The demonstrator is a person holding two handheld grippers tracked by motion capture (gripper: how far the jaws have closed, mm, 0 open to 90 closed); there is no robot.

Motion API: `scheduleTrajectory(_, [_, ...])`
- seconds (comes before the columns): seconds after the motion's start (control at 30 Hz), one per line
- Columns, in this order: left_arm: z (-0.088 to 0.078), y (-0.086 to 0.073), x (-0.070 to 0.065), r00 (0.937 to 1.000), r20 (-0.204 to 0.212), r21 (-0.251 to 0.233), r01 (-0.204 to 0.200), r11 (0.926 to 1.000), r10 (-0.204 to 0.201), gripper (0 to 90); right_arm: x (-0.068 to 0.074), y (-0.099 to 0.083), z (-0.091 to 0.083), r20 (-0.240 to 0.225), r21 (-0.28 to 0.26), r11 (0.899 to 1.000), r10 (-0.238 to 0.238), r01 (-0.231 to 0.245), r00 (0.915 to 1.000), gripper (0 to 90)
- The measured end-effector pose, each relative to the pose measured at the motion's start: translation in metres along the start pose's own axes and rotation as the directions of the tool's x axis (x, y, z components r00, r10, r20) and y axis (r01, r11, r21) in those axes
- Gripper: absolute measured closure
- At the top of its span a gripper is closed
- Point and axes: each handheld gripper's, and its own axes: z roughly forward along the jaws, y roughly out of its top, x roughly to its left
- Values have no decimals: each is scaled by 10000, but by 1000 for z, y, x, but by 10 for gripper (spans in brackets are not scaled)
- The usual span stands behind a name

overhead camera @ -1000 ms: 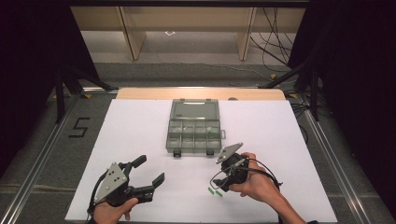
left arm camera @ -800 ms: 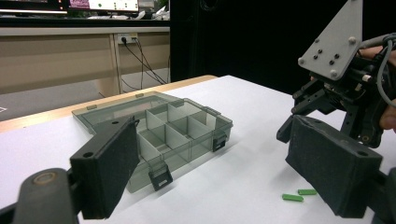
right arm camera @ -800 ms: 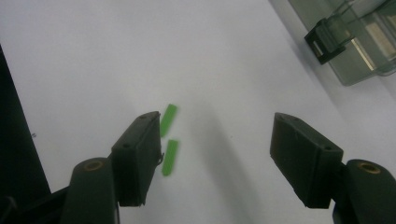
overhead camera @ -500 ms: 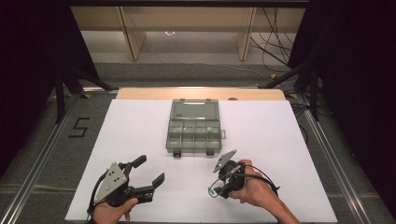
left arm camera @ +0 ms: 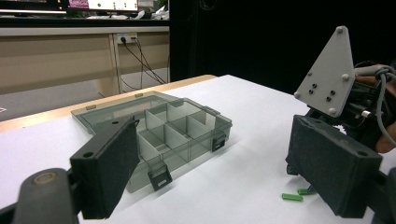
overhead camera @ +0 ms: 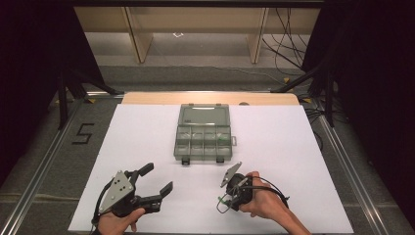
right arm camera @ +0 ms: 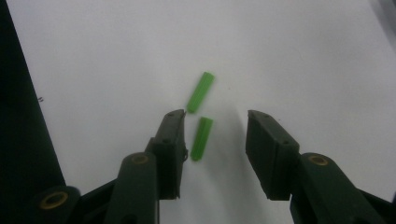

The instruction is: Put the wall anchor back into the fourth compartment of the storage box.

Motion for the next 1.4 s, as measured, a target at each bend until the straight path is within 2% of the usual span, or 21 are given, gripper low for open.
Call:
scheduleTrajectory(0.27, [0, 0, 0, 10000, 0, -16, 8, 10000, -8, 159, 0, 0, 7, -247, 250, 9995, -196, 203, 9995, 686])
scheduleTrajectory(0.43, [0, 0, 0, 10000, 2, 2, 3, 10000, -3, 159, 0, 0, 6, -60, 321, 9992, -215, 217, 9998, 744])
scheduleTrajectory(0.67, [0, 0, 1, 10000, -2, 13, 10, 10000, -10, 159, 0, 0, 6, -248, 376, 9983, -428, 437, 9988, 832])
scheduleTrajectory(0.93, [0, 0, 1, 10000, -5, 2, 25, 10000, -25, 159, 0, 1, 5, -248, 507, 9978, -412, 424, 9988, 841])
scheduleTrajectory(1.17, [0, 0, 1, 10000, -11, 3, 32, 10000, -32, 159, -5, 2, -3, -113, 151, 9991, -400, 402, 9991, 841])
scheduleTrajectory(1.27, [0, 0, 0, 10000, -6, 3, 29, 10000, -29, 159, -7, 3, -7, -45, 178, 9992, -360, 360, 9993, 841])
scheduleTrajectory(1.33, [0, 0, 1, 10000, -4, 10, 23, 10000, -23, 159, -8, 3, -7, 49, -34, 9990, -437, 438, 9990, 841])
scheduleTrajectory(1.4, [0, 0, 1, 10000, 2, 5, 9, 10000, -9, 159, -8, 4, -9, 11, 164, 9990, -414, 413, 9991, 841])
